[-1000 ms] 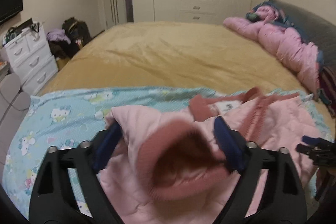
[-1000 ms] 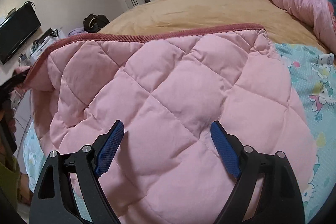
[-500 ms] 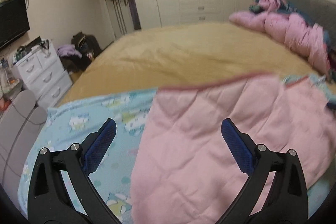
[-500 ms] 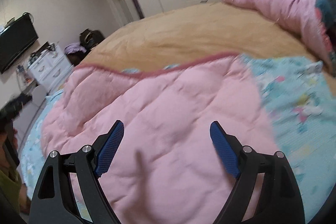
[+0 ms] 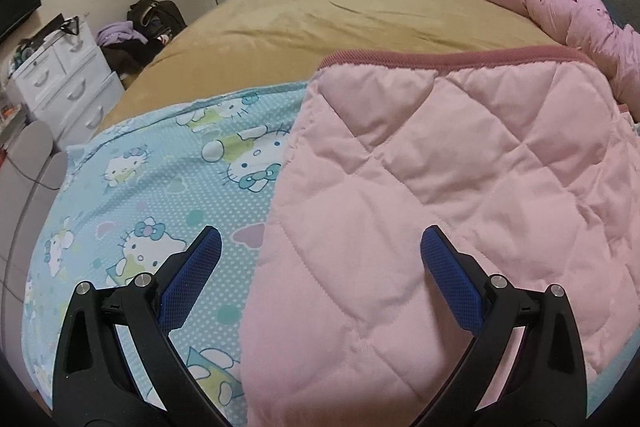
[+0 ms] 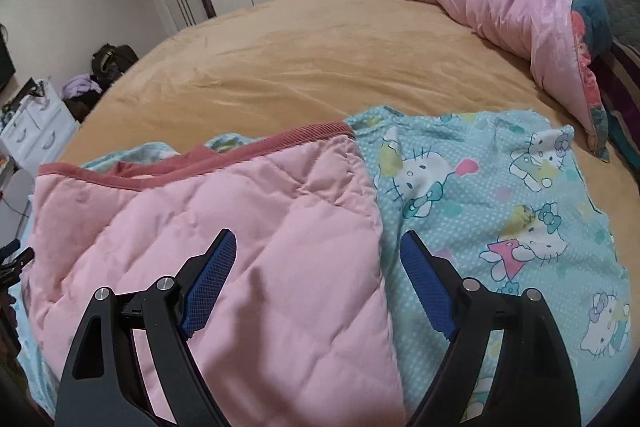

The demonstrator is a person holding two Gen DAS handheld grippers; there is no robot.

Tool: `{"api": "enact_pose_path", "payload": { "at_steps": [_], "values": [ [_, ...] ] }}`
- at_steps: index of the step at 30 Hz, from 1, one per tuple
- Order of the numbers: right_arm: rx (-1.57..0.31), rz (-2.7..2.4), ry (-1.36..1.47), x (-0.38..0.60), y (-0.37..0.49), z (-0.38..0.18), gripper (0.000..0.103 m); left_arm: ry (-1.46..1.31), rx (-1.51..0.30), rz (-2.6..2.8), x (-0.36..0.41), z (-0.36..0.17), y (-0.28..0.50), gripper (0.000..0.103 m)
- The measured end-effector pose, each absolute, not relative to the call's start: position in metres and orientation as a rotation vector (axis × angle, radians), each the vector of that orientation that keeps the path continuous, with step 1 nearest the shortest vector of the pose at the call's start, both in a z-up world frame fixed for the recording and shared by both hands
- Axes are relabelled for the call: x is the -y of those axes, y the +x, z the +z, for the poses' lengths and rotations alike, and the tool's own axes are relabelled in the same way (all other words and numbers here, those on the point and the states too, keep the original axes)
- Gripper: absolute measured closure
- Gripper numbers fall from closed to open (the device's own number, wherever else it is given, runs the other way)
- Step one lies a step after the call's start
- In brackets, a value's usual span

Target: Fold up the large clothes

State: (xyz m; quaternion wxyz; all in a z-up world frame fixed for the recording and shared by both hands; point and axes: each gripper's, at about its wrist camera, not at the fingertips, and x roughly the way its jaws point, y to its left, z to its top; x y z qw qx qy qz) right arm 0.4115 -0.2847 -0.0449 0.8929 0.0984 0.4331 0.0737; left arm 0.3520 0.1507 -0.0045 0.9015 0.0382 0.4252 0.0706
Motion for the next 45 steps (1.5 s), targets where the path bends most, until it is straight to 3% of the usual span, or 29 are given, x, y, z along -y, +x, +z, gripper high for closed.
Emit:
{"api": "enact_pose_path", "payload": {
  "at_steps": [2,3,5,7,9,10,11,12,14,21,24,36,45],
  "values": [
    [-0.923,0.165,0.224,0.285,0.417,-0.054,0.036,0.059,-0.891,0.128,-0.151,-0.007,0.355,0.009],
    [-0.932,0.152,0.218,0.285,0.417,-0.058,0.049,0.051,-0.896,0.118,-0.151,-0.009,0.356,0.009],
    [-0.913,0.146,0.230,0.286,0.416,-0.059,0.060,0.055,-0.905,0.109,-0.150,-0.012,0.359,0.009],
    [-0.871,0.153,0.233,0.287,0.410,-0.057,0.073,0.048,-0.915,0.084,-0.149,-0.016,0.362,0.015],
    [-0.841,0.162,0.223,0.284,0.404,-0.051,0.082,0.034,-0.915,0.080,-0.150,-0.017,0.362,0.048],
    [-0.812,0.160,0.208,0.284,0.399,-0.047,0.085,0.034,-0.914,0.086,-0.149,-0.017,0.362,0.057],
    [-0.788,0.158,0.198,0.284,0.395,-0.042,0.085,0.030,-0.909,0.082,-0.147,-0.016,0.362,0.076],
    [-0.757,0.157,0.192,0.285,0.390,-0.036,0.087,0.033,-0.892,0.076,-0.145,-0.012,0.359,0.086],
    [-0.718,0.159,0.203,0.289,0.384,-0.024,0.087,0.058,-0.851,0.070,-0.144,-0.002,0.354,0.091],
    [-0.530,0.172,0.257,0.304,0.382,0.049,0.088,0.006,-0.671,0.073,-0.156,0.057,0.348,0.093],
    [-0.518,0.132,0.230,0.300,0.399,0.053,0.088,0.019,-0.651,0.093,-0.152,0.065,0.359,0.093],
    [-0.742,0.045,0.289,0.308,0.433,-0.039,0.088,-0.011,-0.769,0.113,-0.162,0.021,0.388,0.092],
    [-0.812,0.013,0.304,0.306,0.434,-0.070,0.087,-0.025,-0.821,0.130,-0.170,-0.004,0.395,0.089]
  ]
}}
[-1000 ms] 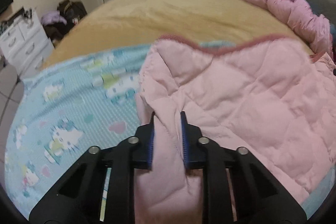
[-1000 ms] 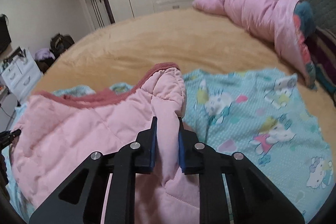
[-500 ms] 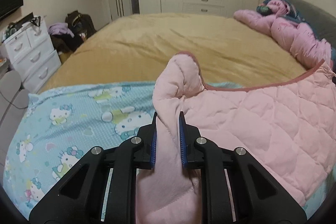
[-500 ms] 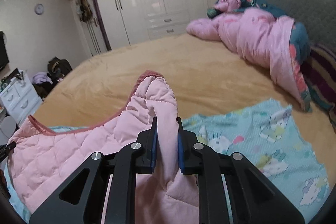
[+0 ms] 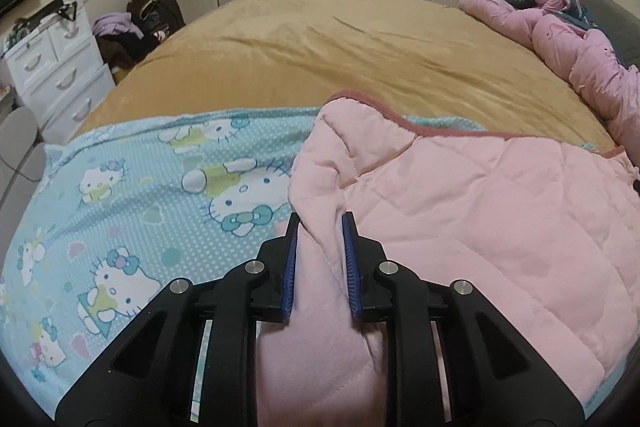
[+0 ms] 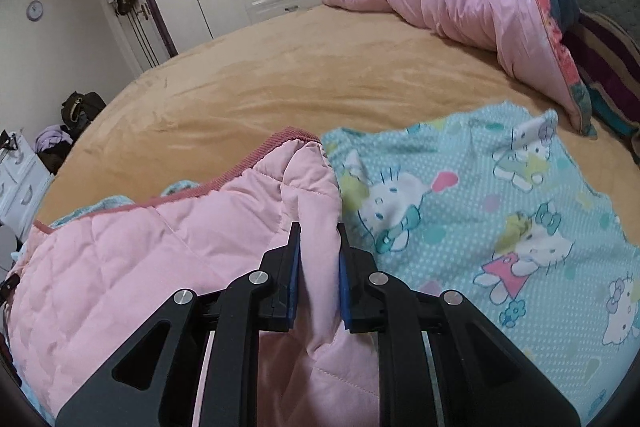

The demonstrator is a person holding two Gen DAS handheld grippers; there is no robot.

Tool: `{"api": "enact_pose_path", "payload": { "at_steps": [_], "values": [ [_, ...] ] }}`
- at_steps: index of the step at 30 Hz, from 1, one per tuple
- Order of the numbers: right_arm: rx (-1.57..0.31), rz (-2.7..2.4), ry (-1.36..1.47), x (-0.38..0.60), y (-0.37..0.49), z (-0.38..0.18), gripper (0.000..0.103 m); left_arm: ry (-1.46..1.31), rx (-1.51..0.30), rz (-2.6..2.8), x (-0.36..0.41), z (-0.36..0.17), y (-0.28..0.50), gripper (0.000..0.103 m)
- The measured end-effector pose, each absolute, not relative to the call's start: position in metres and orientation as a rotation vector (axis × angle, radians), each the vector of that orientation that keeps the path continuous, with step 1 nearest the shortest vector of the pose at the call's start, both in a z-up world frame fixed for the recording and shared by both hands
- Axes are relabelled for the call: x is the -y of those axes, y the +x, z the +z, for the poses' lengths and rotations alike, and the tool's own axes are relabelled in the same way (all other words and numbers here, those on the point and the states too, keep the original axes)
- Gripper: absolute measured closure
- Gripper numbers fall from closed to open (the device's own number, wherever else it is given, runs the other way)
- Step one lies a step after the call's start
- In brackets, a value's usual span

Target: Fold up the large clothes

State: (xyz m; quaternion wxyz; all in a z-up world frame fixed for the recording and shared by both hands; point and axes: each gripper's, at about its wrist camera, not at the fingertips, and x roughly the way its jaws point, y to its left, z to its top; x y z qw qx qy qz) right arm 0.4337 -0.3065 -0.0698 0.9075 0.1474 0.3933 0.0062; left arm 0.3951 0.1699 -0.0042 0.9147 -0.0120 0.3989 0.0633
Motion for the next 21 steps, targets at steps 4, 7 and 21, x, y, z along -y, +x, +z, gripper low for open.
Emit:
{"api": "enact_pose_path", "payload": {
  "at_steps": [4,7,21],
  "values": [
    [-0.843,-0.004,0.297,0.304,0.436,-0.083,0.085,-0.033,-0.835,0.142,-0.172,-0.014,0.396,0.087],
    [-0.889,-0.025,0.280,0.297,0.438,-0.098,0.079,-0.036,-0.838,0.154,-0.171,-0.022,0.396,0.085],
    [-0.915,-0.073,0.213,0.287,0.432,-0.101,0.071,-0.053,-0.865,0.171,-0.173,-0.036,0.388,0.077]
  ]
}}
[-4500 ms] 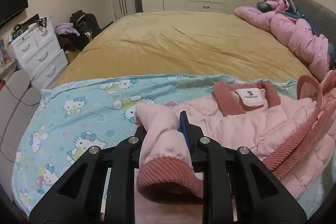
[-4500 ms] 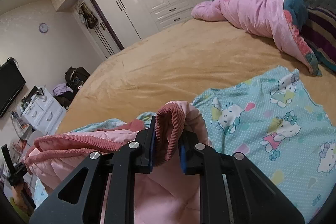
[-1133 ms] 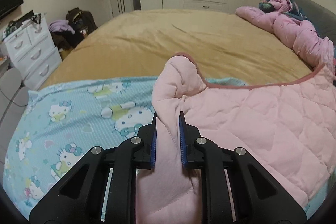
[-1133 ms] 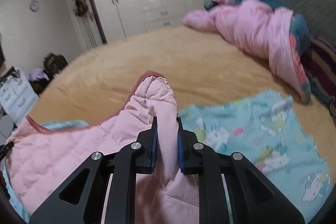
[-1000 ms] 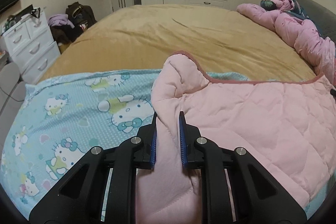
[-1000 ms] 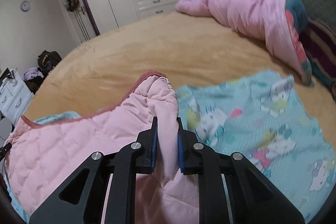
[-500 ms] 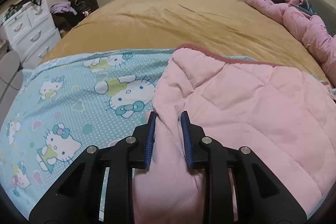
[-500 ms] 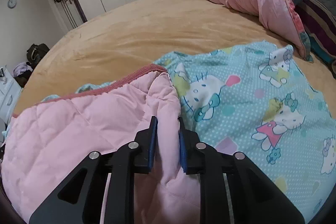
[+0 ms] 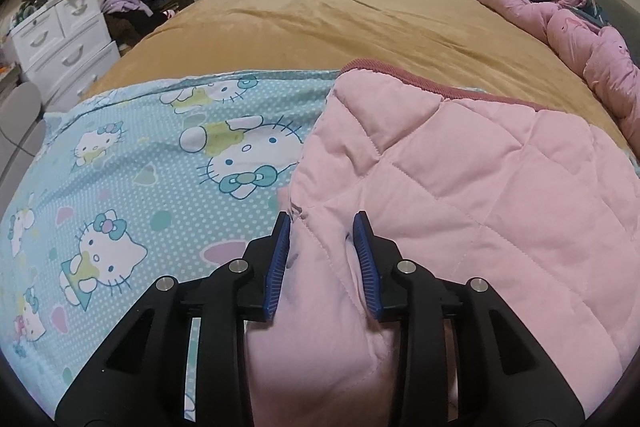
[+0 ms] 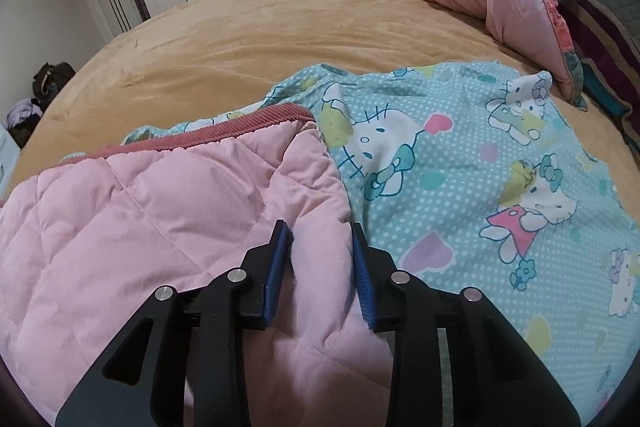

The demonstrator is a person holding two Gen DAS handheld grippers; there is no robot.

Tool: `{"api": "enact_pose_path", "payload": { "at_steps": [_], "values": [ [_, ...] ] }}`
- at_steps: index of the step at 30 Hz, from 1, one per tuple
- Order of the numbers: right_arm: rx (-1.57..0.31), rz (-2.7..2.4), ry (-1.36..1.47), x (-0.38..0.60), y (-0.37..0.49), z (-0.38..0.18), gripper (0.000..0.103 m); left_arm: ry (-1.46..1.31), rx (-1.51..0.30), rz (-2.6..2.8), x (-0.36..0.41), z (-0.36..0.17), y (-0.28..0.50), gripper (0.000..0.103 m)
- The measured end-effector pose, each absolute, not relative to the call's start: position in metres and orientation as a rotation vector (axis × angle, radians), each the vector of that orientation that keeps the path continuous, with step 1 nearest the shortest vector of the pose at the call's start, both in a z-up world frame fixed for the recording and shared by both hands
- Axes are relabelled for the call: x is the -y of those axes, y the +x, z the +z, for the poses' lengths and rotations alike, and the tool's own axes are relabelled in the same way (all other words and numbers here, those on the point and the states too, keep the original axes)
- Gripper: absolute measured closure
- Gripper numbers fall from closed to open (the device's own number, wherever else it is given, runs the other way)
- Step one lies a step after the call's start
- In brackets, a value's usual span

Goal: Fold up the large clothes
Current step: 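Open both tools and release the jacket edge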

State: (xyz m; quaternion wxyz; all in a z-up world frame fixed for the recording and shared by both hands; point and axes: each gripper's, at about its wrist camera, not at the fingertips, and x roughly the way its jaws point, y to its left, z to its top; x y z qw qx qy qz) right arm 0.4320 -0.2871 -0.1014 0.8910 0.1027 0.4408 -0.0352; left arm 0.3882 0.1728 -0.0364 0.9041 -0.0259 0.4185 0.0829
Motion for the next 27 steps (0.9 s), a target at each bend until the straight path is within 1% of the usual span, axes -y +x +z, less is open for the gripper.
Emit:
{"api": "enact_pose_path", "payload": {
  "at_steps": [2,3,4,5,6,9,10,12,13,15,18,20,27],
  "values": [
    [-0.918,-0.080,0.209,0.288,0.431,-0.100,0.066,-0.059,-0.867,0.168,-0.174,-0.036,0.386,0.076],
    [-0.915,-0.085,0.218,0.290,0.428,-0.097,0.063,-0.065,-0.868,0.169,-0.175,-0.035,0.385,0.074],
    [-0.913,-0.093,0.223,0.292,0.426,-0.096,0.051,-0.072,-0.869,0.170,-0.176,-0.033,0.383,0.073],
    [-0.909,-0.108,0.236,0.295,0.422,-0.094,0.044,-0.078,-0.869,0.170,-0.177,-0.032,0.381,0.071],
    [-0.903,-0.108,0.264,0.299,0.418,-0.092,0.034,-0.082,-0.867,0.170,-0.179,-0.030,0.379,0.068],
    [-0.890,-0.066,0.325,0.307,0.405,-0.086,0.030,-0.087,-0.862,0.176,-0.181,-0.025,0.373,0.059],
    [-0.888,-0.062,0.326,0.307,0.402,-0.084,0.019,-0.093,-0.859,0.179,-0.182,-0.022,0.371,0.058],
    [-0.863,-0.030,0.326,0.306,0.391,-0.075,0.012,-0.101,-0.855,0.183,-0.183,-0.018,0.367,0.051],
    [-0.848,-0.020,0.320,0.305,0.386,-0.070,0.012,-0.100,-0.847,0.187,-0.182,-0.014,0.365,0.048],
    [-0.809,0.009,0.294,0.301,0.374,-0.054,0.012,-0.096,-0.831,0.191,-0.182,-0.007,0.360,0.029],
    [-0.747,0.050,0.271,0.293,0.360,-0.032,0.012,-0.116,-0.800,0.192,-0.182,0.008,0.351,0.015],
    [-0.705,0.086,0.253,0.286,0.351,-0.015,0.012,-0.127,-0.776,0.190,-0.181,0.017,0.345,0.009],
    [-0.599,0.179,0.225,0.266,0.321,0.032,0.011,-0.103,-0.714,0.150,-0.161,0.046,0.326,0.009]
  ]
}}
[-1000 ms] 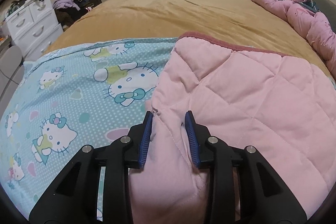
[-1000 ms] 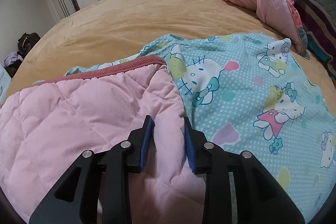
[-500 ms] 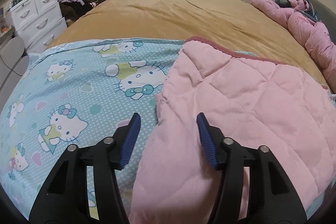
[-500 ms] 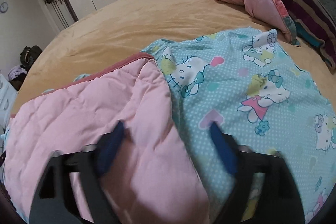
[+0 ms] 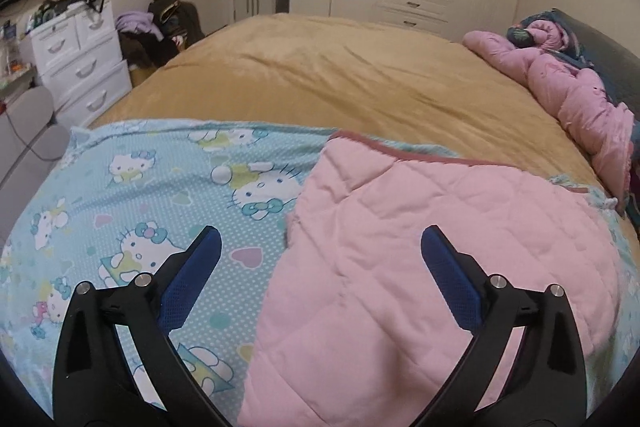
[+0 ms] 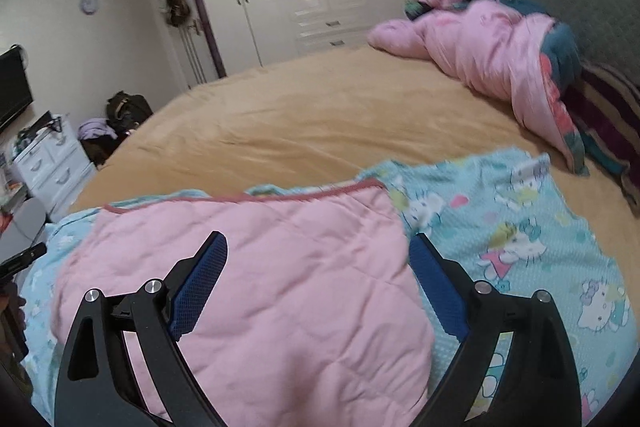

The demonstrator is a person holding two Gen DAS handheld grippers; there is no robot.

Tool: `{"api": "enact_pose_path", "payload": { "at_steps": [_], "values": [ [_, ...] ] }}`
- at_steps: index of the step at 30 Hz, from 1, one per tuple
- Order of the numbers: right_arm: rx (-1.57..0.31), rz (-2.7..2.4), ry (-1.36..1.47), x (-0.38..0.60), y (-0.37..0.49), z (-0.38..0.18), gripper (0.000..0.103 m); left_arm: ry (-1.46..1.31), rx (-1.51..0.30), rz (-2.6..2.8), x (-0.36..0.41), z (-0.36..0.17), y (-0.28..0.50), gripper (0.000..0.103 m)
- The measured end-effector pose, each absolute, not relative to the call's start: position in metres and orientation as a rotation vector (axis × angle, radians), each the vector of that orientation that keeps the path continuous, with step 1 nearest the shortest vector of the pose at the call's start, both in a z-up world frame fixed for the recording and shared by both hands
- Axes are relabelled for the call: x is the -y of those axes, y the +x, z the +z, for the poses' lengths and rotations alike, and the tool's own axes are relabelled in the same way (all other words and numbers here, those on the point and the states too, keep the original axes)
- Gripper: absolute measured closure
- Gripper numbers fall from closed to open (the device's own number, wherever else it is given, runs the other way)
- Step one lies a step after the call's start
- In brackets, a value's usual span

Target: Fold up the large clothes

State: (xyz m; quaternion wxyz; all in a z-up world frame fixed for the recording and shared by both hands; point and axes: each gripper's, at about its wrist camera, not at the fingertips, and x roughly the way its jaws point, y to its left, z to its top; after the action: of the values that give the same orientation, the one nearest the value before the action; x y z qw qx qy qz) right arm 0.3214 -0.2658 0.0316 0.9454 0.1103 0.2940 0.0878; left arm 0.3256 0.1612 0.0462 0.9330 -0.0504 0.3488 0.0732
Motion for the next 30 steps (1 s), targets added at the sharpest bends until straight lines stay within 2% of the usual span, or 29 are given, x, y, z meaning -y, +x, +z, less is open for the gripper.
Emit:
{"api": "enact_pose_path", "payload": {
  "at_steps": [3,18,23,30],
  "values": [
    [-0.564,0.203,0.218,0.260,0.309,0.045,0.004,-0.081,-0.693,0.131,-0.149,0.056,0.318,0.009],
    [-0.547,0.298,0.190,0.236,0.263,0.050,0.004,-0.012,-0.668,0.013,-0.091,0.069,0.286,0.009],
    [-0.600,0.319,0.124,0.217,0.255,0.027,0.004,0.036,-0.709,-0.037,-0.062,0.049,0.281,0.009],
    [-0.709,0.357,0.052,0.181,0.254,-0.017,0.004,0.086,-0.827,-0.070,-0.025,-0.005,0.289,0.009]
  ]
}}
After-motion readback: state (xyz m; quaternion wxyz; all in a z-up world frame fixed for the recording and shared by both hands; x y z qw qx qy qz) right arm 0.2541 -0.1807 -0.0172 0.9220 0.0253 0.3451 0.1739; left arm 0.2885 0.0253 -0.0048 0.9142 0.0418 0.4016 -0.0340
